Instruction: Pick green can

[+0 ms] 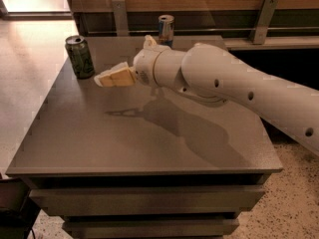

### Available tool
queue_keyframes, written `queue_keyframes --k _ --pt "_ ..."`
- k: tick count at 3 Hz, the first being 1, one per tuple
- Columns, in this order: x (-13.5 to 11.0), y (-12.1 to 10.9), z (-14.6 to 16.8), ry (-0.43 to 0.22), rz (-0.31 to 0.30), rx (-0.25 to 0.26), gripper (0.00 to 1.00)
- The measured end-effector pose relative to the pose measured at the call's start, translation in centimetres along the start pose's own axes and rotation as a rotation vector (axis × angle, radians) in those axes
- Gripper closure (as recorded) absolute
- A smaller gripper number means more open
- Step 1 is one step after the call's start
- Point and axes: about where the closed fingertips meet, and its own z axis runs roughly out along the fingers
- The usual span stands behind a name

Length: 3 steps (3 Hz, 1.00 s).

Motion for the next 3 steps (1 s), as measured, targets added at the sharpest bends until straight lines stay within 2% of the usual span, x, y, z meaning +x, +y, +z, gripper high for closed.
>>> queue_keyframes --k 3 --pt "-1.2 -0.2 8.0 -0.056 0.038 -0.084 0.00"
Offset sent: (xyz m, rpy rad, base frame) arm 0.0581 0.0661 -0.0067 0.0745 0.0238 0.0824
